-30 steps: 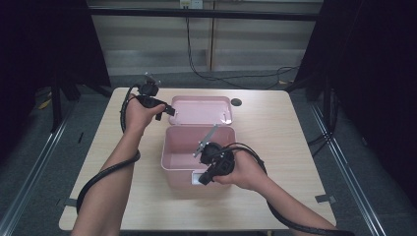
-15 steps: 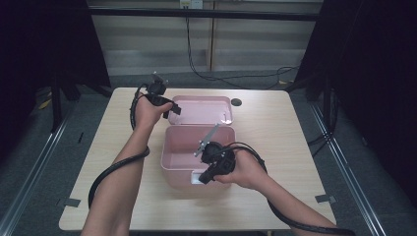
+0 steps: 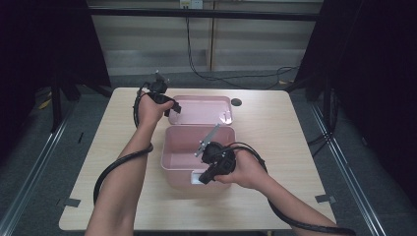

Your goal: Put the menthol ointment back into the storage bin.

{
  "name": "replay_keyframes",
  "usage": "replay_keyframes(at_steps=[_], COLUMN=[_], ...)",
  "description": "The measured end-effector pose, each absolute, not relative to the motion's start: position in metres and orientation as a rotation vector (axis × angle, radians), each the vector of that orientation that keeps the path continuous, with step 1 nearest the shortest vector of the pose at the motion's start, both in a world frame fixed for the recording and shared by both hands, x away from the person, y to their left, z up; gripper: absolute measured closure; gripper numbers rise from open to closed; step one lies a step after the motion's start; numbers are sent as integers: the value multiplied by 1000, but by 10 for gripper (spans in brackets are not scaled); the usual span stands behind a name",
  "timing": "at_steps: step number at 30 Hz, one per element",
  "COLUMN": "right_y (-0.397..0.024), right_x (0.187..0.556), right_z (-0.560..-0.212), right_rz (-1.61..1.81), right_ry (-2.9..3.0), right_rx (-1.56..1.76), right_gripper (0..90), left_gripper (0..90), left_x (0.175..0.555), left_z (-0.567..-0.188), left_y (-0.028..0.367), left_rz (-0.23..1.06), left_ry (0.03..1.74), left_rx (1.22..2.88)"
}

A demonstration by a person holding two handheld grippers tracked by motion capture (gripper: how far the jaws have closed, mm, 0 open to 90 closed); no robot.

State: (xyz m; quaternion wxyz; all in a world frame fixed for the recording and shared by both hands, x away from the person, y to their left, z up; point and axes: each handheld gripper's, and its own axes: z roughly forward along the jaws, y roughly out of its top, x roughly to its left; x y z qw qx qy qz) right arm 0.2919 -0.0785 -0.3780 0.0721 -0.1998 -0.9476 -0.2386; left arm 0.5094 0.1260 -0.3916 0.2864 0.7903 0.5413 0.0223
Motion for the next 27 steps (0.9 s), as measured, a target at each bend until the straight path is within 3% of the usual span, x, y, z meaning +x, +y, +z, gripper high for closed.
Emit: replay_keyframes(at_steps=[15, 27], right_y=[-78, -78], right_x=[293, 295], right_z=[-377, -378], right_rz=[-700, -691], right_ry=[-2846, -2828], right_rx=[-587, -593], right_gripper=[900, 900], left_gripper=[480, 580], left_x=[521, 524], left_z=[-402, -402], left_y=[123, 118], left_rz=[75, 63], left_ry=[1503, 1529], left_rx=[2124, 2112])
